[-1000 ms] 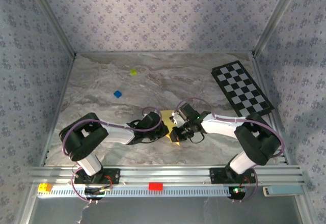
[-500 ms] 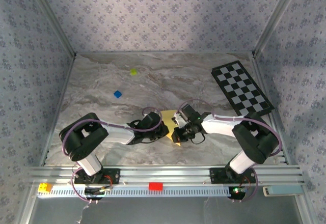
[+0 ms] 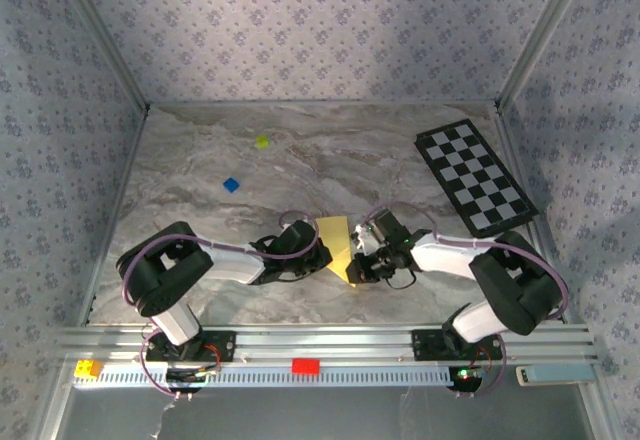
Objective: Fold a paper plane with a square sheet of paper (pick it up from the middle)
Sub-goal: Third fold the triangle at the center of the table.
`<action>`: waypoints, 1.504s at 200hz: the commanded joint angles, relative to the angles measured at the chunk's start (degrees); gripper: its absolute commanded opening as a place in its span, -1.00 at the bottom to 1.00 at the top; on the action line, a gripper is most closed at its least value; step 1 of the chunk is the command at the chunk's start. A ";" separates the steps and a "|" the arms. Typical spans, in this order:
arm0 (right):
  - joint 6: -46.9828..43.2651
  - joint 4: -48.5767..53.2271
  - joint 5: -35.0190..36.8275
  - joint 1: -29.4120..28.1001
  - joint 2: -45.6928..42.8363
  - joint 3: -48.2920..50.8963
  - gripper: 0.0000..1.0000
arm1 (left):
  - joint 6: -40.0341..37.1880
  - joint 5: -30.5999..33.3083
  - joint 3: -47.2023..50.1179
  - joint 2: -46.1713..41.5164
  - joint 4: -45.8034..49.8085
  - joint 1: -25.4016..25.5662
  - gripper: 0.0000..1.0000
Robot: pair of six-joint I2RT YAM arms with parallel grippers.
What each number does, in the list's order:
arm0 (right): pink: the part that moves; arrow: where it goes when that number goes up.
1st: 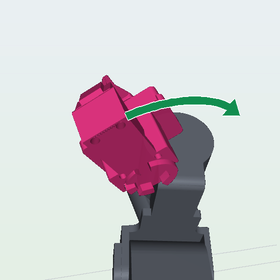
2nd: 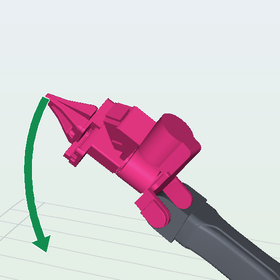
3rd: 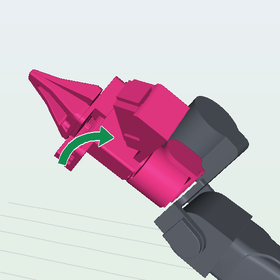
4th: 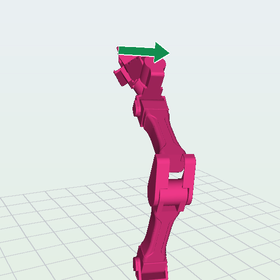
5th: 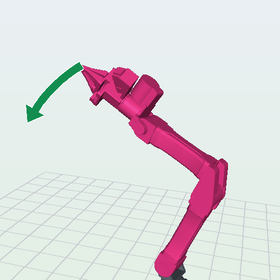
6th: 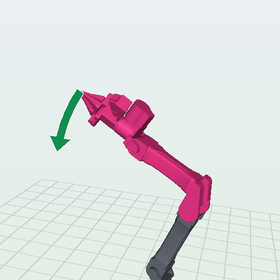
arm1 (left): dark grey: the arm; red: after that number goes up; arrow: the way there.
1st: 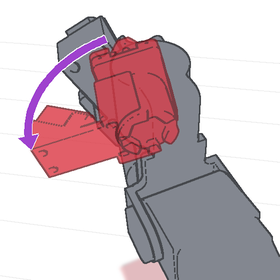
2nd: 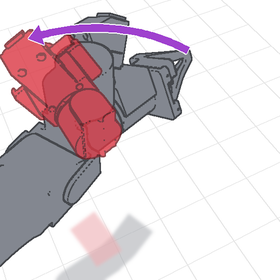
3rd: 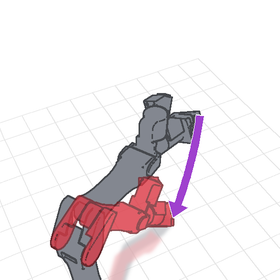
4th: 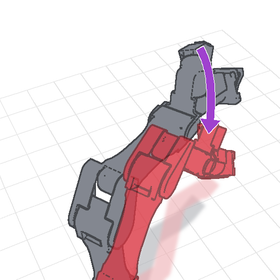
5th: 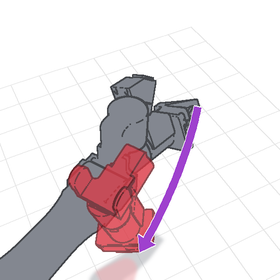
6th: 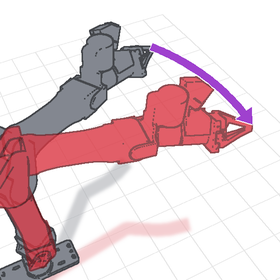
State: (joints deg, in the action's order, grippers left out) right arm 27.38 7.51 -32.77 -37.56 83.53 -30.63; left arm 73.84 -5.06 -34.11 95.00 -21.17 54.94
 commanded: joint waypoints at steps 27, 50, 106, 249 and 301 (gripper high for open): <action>-4.35 7.40 -1.96 1.48 -2.58 2.68 -0.82 | 1.30 2.50 0.57 2.82 5.58 0.21 -0.98; -4.59 9.19 -0.65 0.69 -3.06 1.72 -0.83 | 1.26 2.47 0.45 2.74 5.57 0.18 -0.98; -0.44 8.24 -0.49 0.47 -10.45 -2.49 -0.83 | 0.63 2.14 -0.17 2.64 6.13 0.17 -0.98; 4.07 8.17 0.83 -2.25 1.79 -10.84 -0.89 | -0.03 1.96 -0.67 2.66 6.19 0.35 -0.99; 4.72 7.52 0.10 -2.51 2.74 -11.53 -0.97 | -0.03 2.41 -0.08 2.19 6.03 0.35 -0.99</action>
State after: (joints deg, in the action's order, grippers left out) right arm 30.94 14.98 -31.35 -39.94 85.19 -41.30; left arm 74.04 -5.02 -35.68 96.18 -20.71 54.94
